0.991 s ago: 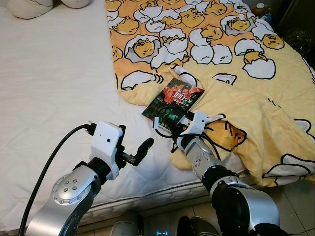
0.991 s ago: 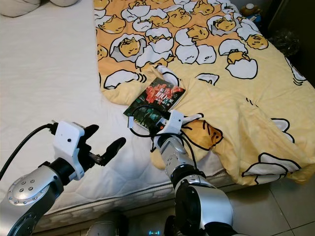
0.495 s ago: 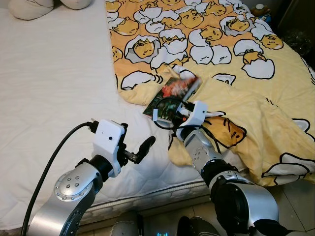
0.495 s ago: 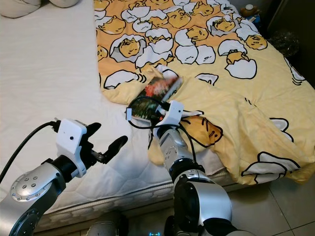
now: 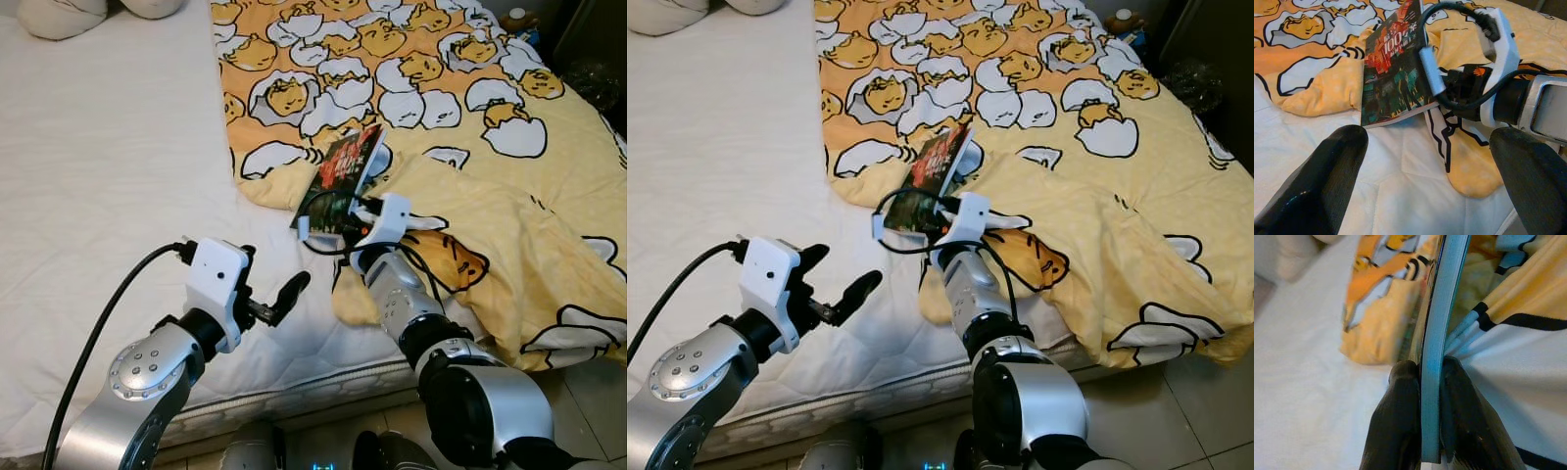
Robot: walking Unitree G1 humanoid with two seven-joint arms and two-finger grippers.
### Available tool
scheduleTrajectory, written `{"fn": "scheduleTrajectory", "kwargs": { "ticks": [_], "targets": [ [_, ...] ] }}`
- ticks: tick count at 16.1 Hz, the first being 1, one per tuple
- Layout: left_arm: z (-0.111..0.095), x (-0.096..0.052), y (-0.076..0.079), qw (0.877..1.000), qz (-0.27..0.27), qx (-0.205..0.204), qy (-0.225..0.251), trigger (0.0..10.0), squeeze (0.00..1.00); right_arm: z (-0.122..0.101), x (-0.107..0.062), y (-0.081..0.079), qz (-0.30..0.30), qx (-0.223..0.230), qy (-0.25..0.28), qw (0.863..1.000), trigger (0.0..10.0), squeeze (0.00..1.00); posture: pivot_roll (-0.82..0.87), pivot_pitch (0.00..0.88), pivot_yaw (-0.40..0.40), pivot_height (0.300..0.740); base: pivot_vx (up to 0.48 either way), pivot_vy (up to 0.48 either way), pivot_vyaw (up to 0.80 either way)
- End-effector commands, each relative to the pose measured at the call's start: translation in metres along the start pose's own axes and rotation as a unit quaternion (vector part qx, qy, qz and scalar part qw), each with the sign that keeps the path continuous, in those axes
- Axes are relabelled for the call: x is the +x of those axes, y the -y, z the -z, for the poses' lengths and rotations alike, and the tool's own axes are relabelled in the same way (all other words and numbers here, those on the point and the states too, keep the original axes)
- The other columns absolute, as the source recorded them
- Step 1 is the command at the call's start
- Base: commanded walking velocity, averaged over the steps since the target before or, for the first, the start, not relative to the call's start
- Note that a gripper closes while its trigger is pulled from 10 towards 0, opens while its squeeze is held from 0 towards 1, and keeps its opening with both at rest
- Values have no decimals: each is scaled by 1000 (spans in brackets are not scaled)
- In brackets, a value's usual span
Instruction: Clean up the room
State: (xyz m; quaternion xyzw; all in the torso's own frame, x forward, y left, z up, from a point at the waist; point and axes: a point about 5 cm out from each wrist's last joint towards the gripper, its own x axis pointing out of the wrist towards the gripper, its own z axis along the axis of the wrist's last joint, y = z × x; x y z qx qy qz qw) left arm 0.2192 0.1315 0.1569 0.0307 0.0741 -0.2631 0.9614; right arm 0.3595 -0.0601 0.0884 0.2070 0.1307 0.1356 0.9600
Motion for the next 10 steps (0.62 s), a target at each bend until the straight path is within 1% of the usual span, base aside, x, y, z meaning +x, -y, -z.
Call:
{"fn": "scheduleTrajectory", "kwargs": {
  "ticks": [1, 2, 5, 10],
  "targets": [
    [1, 1, 1, 1000, 4, 2, -2, 10000, 0, 11, -1, -7, 7, -24, -18, 1000, 10000, 0, 255, 147, 38, 723, 0, 0, 0],
    [1, 1, 1, 1000, 5, 1, -2, 10000, 0, 17, -4, -1, 25, -33, -29, 999, 10000, 1000, 253, 148, 39, 723, 0, 0, 0],
    [1, 2, 2, 1000, 7, 1, -2, 10000, 0, 30, -9, 7, 48, -41, -54, 997, 10000, 1000, 253, 148, 39, 723, 0, 0, 0],
    [1, 2, 1, 1000, 8, 1, -2, 10000, 0, 33, -11, 11, 62, -52, -67, 994, 10000, 1000, 251, 147, 42, 723, 0, 0, 0]
  ]
}}
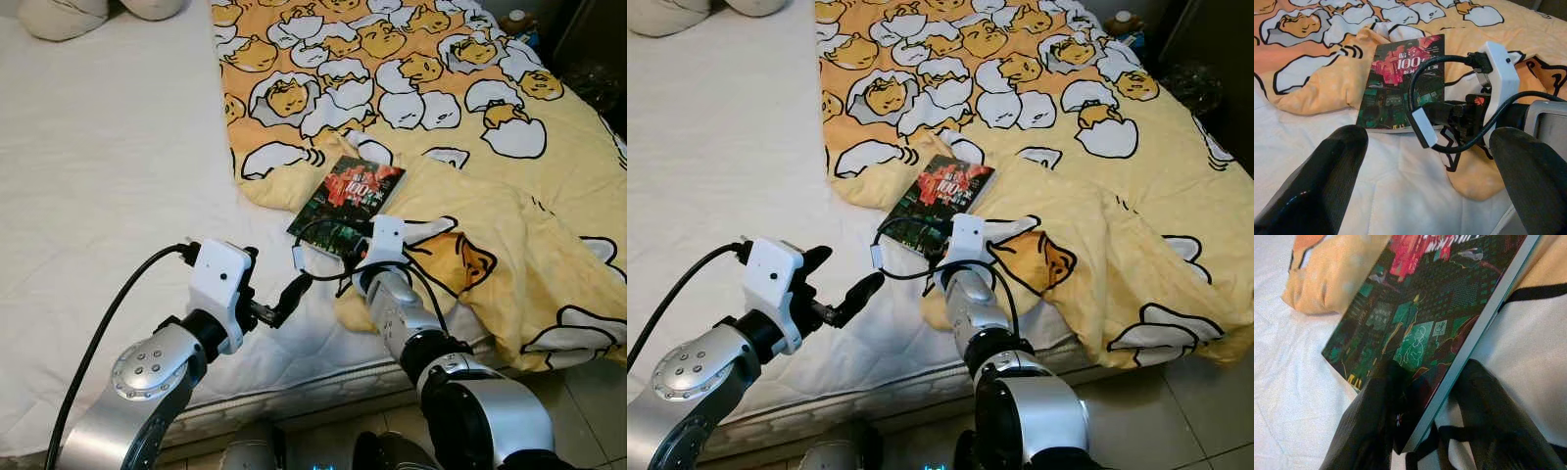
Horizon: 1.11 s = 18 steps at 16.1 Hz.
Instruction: Clean up the room
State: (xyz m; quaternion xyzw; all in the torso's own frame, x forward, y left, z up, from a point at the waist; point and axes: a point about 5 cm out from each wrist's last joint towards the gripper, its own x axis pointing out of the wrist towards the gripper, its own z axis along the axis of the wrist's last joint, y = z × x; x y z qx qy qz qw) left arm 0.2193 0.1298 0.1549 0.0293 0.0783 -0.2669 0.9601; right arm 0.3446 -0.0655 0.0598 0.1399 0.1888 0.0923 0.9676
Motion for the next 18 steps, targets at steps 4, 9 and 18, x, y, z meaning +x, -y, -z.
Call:
{"fn": "scheduleTrajectory", "kwargs": {
  "ticks": [4, 9, 18],
  "targets": [
    [-2, 1, 0, 1000, 4, 5, 2, 10000, 0, 0, 1, -5, -6, 0, -9, 1000, 10000, 1000, 257, 146, 45, 723, 0, 0, 0],
    [-2, 1, 0, 1000, 6, 7, 2, 10000, 0, 4, 1, -7, -19, 102, -18, 994, 6902, 0, 260, 148, 46, 723, 0, 0, 0],
    [-2, 0, 2, 1000, 5, 6, 3, 10000, 0, -4, 3, -22, -65, 114, -4, 991, 0, 0, 266, 144, 35, 723, 0, 0, 0]
  ]
}}
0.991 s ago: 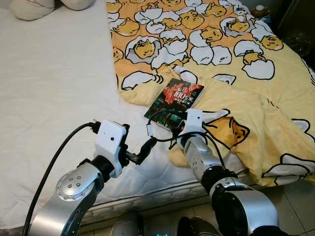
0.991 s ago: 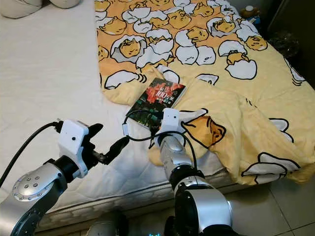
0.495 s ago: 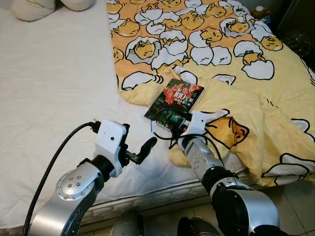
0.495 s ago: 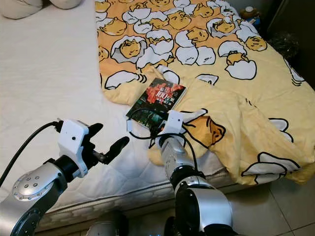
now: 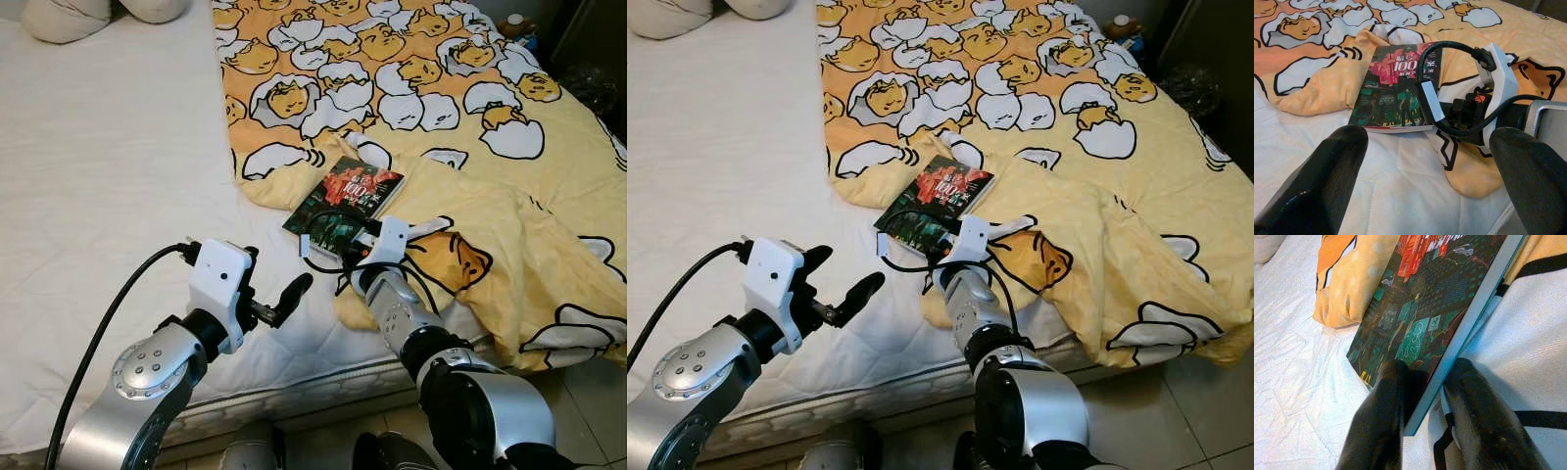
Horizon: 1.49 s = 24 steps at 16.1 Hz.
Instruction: Clean up the room
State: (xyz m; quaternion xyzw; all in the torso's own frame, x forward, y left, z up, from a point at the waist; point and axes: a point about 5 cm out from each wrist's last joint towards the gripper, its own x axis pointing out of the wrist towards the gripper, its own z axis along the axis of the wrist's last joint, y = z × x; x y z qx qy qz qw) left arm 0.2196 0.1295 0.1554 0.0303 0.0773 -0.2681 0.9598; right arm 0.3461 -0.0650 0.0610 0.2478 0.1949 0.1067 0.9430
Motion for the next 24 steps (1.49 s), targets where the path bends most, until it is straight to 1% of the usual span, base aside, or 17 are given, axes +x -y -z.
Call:
{"fn": "scheduleTrajectory", "kwargs": {
  "ticks": [1, 3, 4, 5, 6, 7, 10, 13, 15, 16, 17, 19, 20, 21, 23, 24],
  "targets": [
    [-1, 0, 2, 1000, 5, 4, 3, 10000, 0, 1, 4, -22, -32, 14, -2, 999, 0, 0, 266, 139, 33, 723, 0, 0, 0],
    [-1, 0, 2, 1000, 5, 4, 3, 10000, 0, -3, 5, -26, -37, 15, 5, 999, 0, 0, 265, 138, 34, 723, 0, 0, 0],
    [-1, 1, 2, 1000, 6, 4, 3, 10000, 0, -6, 6, -29, -44, 7, 12, 999, 0, 0, 264, 134, 32, 723, 0, 0, 0],
    [-1, 1, 2, 1000, 5, 4, 3, 10000, 0, -11, 7, -34, -56, -12, 24, 998, 0, 0, 264, 134, 32, 723, 0, 0, 0],
    [-1, 1, 1, 1000, 5, 4, 3, 10000, 0, -21, 9, -44, -80, -39, 47, 995, 0, 0, 259, 130, 32, 723, 0, 0, 0],
    [-1, 2, 1, 1000, 6, 4, 3, 10000, 0, -28, 9, -51, -93, -62, 65, 992, 0, 0, 257, 129, 32, 723, 0, 0, 0],
    [-1, 3, 2, 1000, 8, 4, 3, 10000, 0, -34, 9, -58, -109, -80, 82, 987, 0, 12, 251, 128, 33, 723, 0, 0, 0],
    [-1, 4, 2, 1000, 10, 4, 3, 10000, 0, -43, 10, -72, -133, -93, 104, 981, 0, 16, 247, 129, 36, 723, 0, 0, 0],
    [-1, 4, 2, 1000, 10, 4, 3, 10000, 0, -41, 9, -71, -131, -93, 102, 982, 0, 12, 252, 131, 34, 723, 0, 0, 0],
    [-1, 4, 2, 1000, 10, 4, 3, 10000, 0, -31, 9, -63, -110, -75, 79, 988, 0, 1000, 252, 131, 34, 723, 0, 0, 0],
    [-1, 3, 2, 1000, 9, 4, 2, 10000, 0, -23, 8, -58, -93, -64, 67, 991, 0, 1000, 252, 131, 34, 723, 0, 0, 0],
    [-1, 2, 2, 1000, 7, 4, 1, 10000, 0, -1, 4, -53, -73, -67, 37, 994, 0, 1000, 258, 136, 30, 723, 0, 0, 0],
    [-1, 2, 2, 1000, 7, 5, 1, 10000, 0, 10, 2, -52, -66, -70, 27, 995, 1529, 1000, 257, 137, 30, 723, 0, 0, 0],
    [-1, 2, 2, 1000, 6, 4, 2, 10000, 0, 17, -1, -51, -62, -77, 23, 995, 10000, 1000, 257, 137, 30, 723, 0, 0, 0],
    [-1, 3, 2, 1000, 7, 3, 2, 10000, 0, 30, -7, -44, -44, -112, 20, 993, 10000, 1000, 249, 137, 30, 723, 0, 0, 0],
    [-1, 3, 2, 1000, 8, 3, 2, 10000, 0, 30, -9, -42, -37, -126, 24, 991, 10000, 1000, 238, 136, 31, 723, 0, 0, 0]
  ]
}}
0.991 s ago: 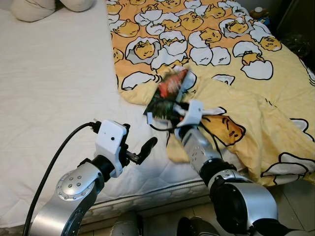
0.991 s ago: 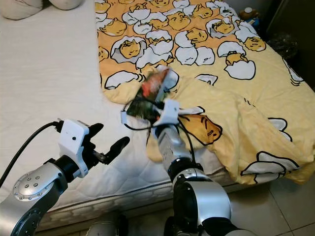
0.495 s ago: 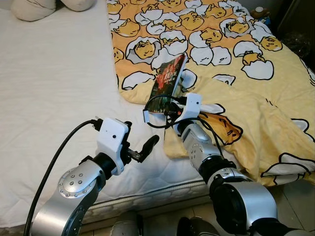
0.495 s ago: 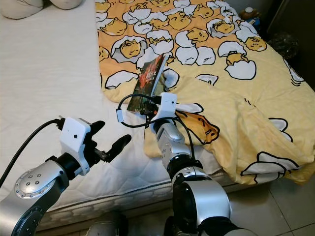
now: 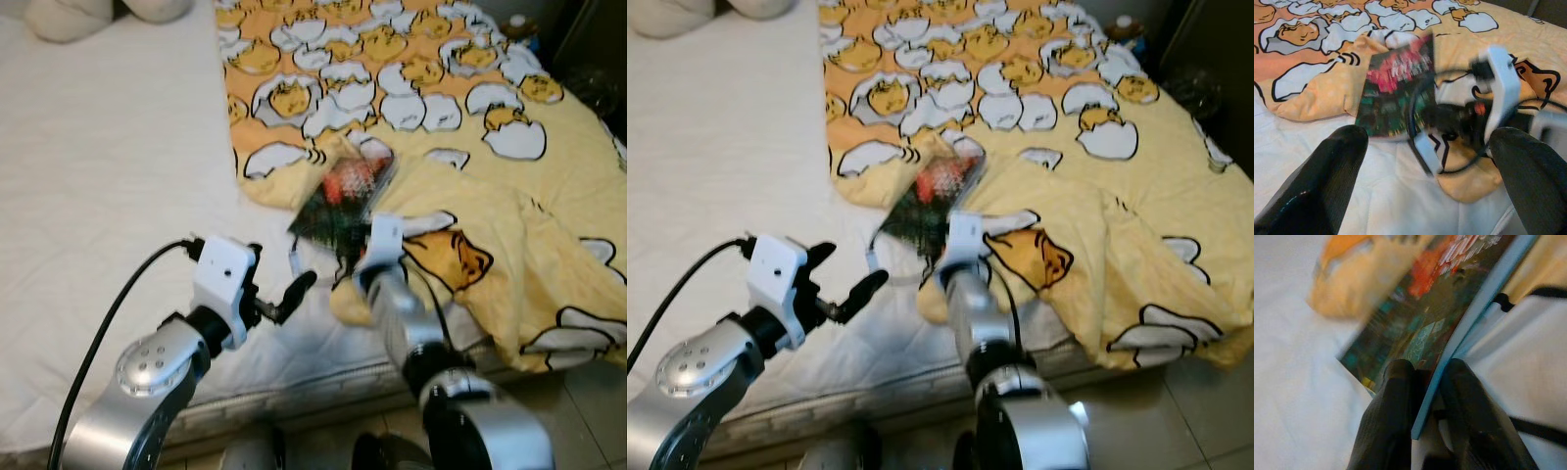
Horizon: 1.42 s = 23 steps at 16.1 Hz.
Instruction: Clean up the room
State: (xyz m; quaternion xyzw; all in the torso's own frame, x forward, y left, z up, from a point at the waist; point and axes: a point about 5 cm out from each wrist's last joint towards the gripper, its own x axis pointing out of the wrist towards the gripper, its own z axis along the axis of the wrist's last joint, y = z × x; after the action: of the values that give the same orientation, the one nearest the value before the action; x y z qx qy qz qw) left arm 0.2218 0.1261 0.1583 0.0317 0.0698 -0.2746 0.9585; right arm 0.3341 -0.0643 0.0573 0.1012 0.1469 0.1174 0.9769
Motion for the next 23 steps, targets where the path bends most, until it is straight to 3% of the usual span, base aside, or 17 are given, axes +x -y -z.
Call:
{"fn": "scheduleTrajectory", "kwargs": {
  "ticks": [1, 2, 5, 9, 11, 12, 15, 17, 19, 20, 21, 23],
  "targets": [
    [3, 1, 0, 1000, 2, -2, -6, 10000, 0, 6, -2, -43, -39, 10, 9, 999, 10000, 1000, 232, 136, 31, 723, 0, 0, 0],
    [4, 2, -1, 1000, 1, -1, -7, 10000, 0, 1, -4, -34, -23, -32, 33, 999, 10000, 1000, 230, 135, 30, 723, 0, 0, 0],
    [6, 2, -3, 1000, -2, 3, -8, 10000, 0, -3, -12, -14, 24, -70, 59, 996, 10000, 1000, 228, 134, 27, 723, 0, 0, 0],
    [6, 2, -4, 1000, -4, 3, -6, 10000, 0, 3, -37, -28, 17, -109, 97, 989, 10000, 1000, 227, 133, 25, 723, 0, 0, 0],
    [6, 2, -4, 1000, -2, 3, -5, 10000, 0, 12, -44, -35, 24, -111, 75, 991, 10000, 1000, 227, 133, 25, 723, 0, 0, 0],
    [5, 2, -5, 1000, -8, 8, -4, 10000, 0, 10, -54, -28, 44, -114, 81, 989, 10000, 0, 226, 135, 21, 723, 0, 0, 0],
    [8, -4, -12, 999, -34, 20, -6, 10000, 0, 4, -85, -8, 65, -134, 113, 982, 10000, 0, 225, 138, 14, 723, 0, 0, 0],
    [11, -12, -32, 993, -115, 25, 9, 10000, 0, -3, -119, 17, 94, -167, 143, 971, 10000, 0, 195, 129, 3, 723, 0, 0, 0],
    [23, -24, -54, 982, -189, 3, 0, 10000, 0, -7, -136, 26, 109, -184, 153, 965, 10000, 0, 162, 113, -1, 723, 0, 0, 0],
    [26, -28, -59, 978, -209, -9, -2, 10000, 0, -8, -141, 27, 109, -187, 157, 964, 10000, 0, 162, 113, -1, 723, 0, 0, 0],
    [32, -47, -67, 967, -253, -34, -2, 10000, 0, -12, -161, 20, 89, -194, 180, 960, 10000, 0, 139, 87, -4, 723, 0, 0, 0],
    [32, -49, -59, 969, -245, -17, 10, 10000, 0, -11, -170, 19, 82, -185, 181, 962, 10000, 0, 122, 61, -7, 723, 0, 0, 0]
  ]
}}
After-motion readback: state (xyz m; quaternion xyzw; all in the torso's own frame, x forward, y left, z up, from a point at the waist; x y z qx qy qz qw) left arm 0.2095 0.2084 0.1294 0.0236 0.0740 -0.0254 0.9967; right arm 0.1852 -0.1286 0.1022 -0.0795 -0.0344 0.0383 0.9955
